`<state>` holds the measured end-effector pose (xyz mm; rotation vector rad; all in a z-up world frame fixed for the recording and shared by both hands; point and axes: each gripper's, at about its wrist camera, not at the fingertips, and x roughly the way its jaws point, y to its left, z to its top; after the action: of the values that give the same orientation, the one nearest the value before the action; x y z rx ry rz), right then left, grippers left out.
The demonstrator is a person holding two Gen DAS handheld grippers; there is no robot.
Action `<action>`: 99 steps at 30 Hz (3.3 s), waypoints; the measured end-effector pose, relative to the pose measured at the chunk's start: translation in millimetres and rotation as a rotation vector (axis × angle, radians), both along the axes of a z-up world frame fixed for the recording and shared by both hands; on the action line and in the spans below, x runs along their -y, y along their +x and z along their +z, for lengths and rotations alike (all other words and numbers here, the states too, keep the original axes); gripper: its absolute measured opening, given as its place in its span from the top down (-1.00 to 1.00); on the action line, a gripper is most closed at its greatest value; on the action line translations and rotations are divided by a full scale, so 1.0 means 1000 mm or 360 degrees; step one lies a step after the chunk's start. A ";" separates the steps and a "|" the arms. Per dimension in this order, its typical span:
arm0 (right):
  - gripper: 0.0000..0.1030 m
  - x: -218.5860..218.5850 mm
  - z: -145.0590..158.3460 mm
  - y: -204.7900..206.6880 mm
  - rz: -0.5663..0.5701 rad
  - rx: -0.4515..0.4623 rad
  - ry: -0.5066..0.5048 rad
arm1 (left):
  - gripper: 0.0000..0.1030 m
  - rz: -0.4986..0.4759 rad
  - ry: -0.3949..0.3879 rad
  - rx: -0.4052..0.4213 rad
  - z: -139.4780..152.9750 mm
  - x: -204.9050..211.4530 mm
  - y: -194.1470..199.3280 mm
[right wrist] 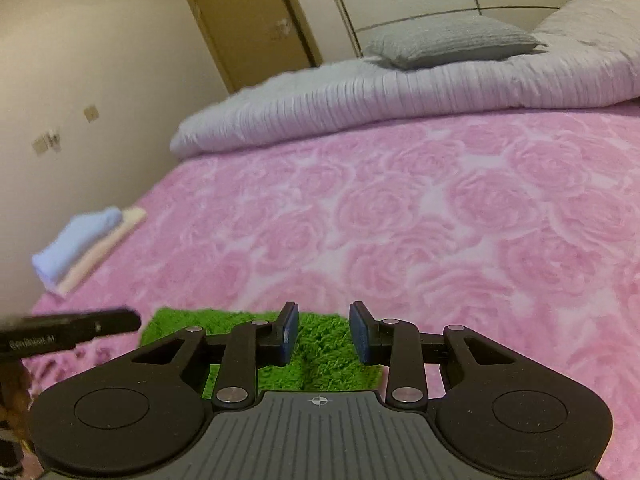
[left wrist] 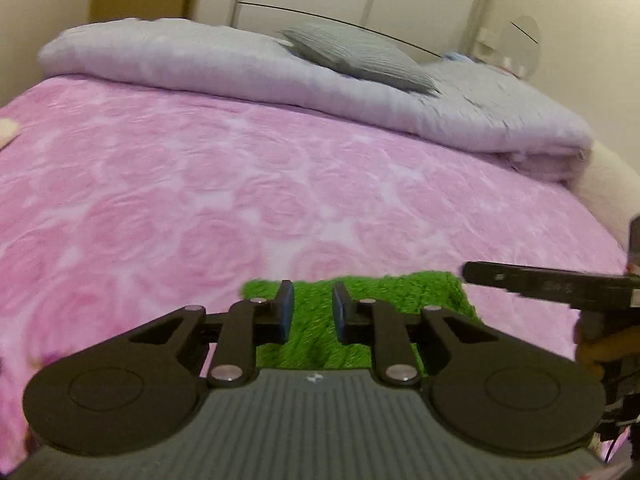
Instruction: Fold clothes
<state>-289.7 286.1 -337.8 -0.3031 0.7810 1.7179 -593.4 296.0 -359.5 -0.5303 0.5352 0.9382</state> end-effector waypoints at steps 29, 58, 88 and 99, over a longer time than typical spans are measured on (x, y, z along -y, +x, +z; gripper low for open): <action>0.35 0.129 -0.010 -0.040 0.0014 -0.0044 -0.0204 | 0.79 0.0034 -0.0287 0.0016 -0.026 0.122 -0.021; -0.31 0.238 0.029 -0.069 -0.0108 0.0031 -0.0251 | 0.34 0.0102 -0.0260 -0.0187 0.017 0.234 -0.024; -0.31 0.304 0.084 -0.094 -0.0181 0.0105 -0.0053 | 0.11 0.0149 -0.0032 -0.0167 0.075 0.308 -0.046; -0.31 0.287 0.066 -0.070 -0.0254 0.0048 -0.0141 | 0.10 0.0217 -0.0217 0.0026 0.064 0.272 -0.071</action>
<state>-360.1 -1.1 -271.5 -0.3177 0.8383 1.5289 -664.4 23.7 -295.5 -0.7035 0.5559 1.0306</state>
